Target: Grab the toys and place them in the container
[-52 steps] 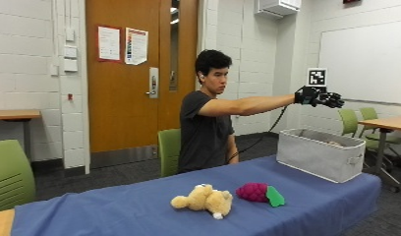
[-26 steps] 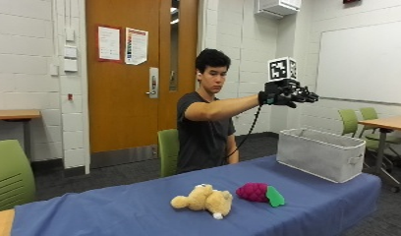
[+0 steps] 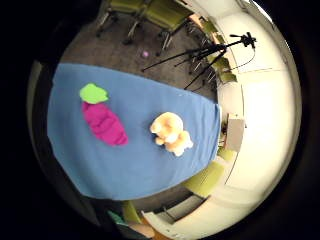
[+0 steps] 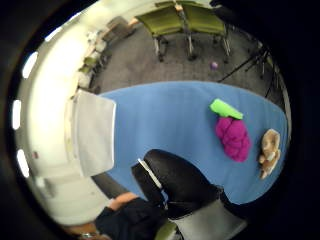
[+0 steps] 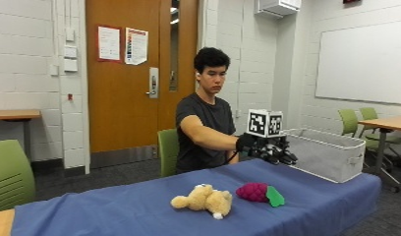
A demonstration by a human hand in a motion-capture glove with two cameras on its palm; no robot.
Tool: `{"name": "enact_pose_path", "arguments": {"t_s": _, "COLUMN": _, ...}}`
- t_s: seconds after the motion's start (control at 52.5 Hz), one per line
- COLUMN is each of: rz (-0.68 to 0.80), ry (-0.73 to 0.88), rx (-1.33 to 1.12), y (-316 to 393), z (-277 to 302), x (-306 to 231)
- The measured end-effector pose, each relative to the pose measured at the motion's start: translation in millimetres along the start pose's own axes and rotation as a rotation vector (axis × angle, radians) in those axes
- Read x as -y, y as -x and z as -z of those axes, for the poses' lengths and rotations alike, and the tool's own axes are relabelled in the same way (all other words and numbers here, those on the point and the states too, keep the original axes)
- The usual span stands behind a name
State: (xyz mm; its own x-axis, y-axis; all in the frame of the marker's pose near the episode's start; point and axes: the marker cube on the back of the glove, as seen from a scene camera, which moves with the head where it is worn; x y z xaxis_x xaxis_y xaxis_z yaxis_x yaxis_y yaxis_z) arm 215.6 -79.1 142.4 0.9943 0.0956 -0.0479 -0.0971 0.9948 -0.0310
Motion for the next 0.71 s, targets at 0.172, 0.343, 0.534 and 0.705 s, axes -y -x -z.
{"name": "enact_pose_path", "arguments": {"t_s": 0.172, "rz": -0.026, "ry": 0.080, "rx": 0.006, "y": -14, "z": -54, "x": 2}}
{"name": "enact_pose_path", "arguments": {"t_s": 0.343, "rz": -0.061, "ry": 0.131, "rx": 0.001, "y": -24, "z": -89, "x": 1}}
{"name": "enact_pose_path", "arguments": {"t_s": 0.534, "rz": -0.080, "ry": 0.160, "rx": 0.031, "y": -31, "z": -109, "x": -3}}
{"name": "enact_pose_path", "arguments": {"t_s": 0.705, "rz": -0.105, "ry": 0.138, "rx": 0.069, "y": -30, "z": -120, "x": -6}}
